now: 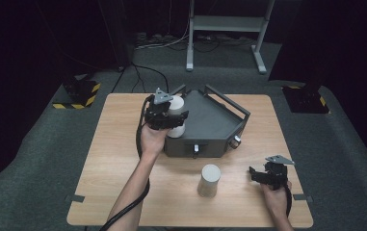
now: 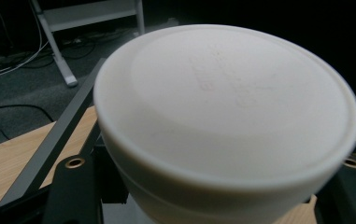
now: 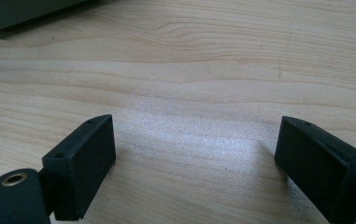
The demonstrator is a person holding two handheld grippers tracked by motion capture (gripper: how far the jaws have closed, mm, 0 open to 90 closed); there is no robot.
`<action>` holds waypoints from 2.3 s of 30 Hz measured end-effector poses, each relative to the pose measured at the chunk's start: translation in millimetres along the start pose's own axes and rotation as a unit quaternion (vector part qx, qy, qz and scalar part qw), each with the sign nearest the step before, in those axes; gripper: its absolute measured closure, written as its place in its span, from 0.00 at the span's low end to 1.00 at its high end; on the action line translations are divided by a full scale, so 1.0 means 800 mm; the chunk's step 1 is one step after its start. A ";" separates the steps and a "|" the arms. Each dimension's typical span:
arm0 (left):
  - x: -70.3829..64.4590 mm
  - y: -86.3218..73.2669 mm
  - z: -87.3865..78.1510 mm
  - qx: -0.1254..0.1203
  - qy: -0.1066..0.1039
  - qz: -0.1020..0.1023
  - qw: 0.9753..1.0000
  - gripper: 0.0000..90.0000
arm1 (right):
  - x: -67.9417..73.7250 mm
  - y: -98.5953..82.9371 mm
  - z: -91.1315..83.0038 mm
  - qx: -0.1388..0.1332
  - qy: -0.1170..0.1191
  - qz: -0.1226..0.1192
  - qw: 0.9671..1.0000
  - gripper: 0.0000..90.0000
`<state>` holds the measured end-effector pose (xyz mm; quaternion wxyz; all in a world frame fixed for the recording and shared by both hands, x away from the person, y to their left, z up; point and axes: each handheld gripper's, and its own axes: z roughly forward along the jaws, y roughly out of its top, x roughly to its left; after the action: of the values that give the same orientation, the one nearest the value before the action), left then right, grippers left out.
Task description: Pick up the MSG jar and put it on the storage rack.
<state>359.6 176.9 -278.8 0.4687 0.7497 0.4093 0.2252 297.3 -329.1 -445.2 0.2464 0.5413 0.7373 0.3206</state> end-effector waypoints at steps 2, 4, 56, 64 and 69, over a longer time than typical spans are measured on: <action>0.000 0.001 0.009 0.003 0.007 -0.007 1.000 0.39 | 0.000 0.000 0.000 0.000 0.000 0.000 1.000 0.13; -0.002 0.001 0.015 0.006 0.014 -0.007 1.000 0.39 | 0.000 0.000 0.000 0.000 0.000 0.000 1.000 0.13; -0.011 -0.031 0.028 -0.013 0.045 0.001 0.999 0.28 | 0.000 0.000 0.000 0.000 -0.001 0.000 1.000 0.13; -0.006 -0.036 0.021 -0.016 0.044 -0.004 0.999 0.09 | 0.000 0.000 0.000 0.000 -0.001 0.000 1.000 0.13; -0.002 -0.043 0.015 -0.012 0.039 -0.005 0.999 0.06 | 0.000 0.000 0.000 0.000 -0.001 0.000 1.000 0.13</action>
<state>353.3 177.0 -314.8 0.4625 0.7323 0.4287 0.2568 297.2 -328.8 -445.2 0.2469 0.5414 0.7372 0.3201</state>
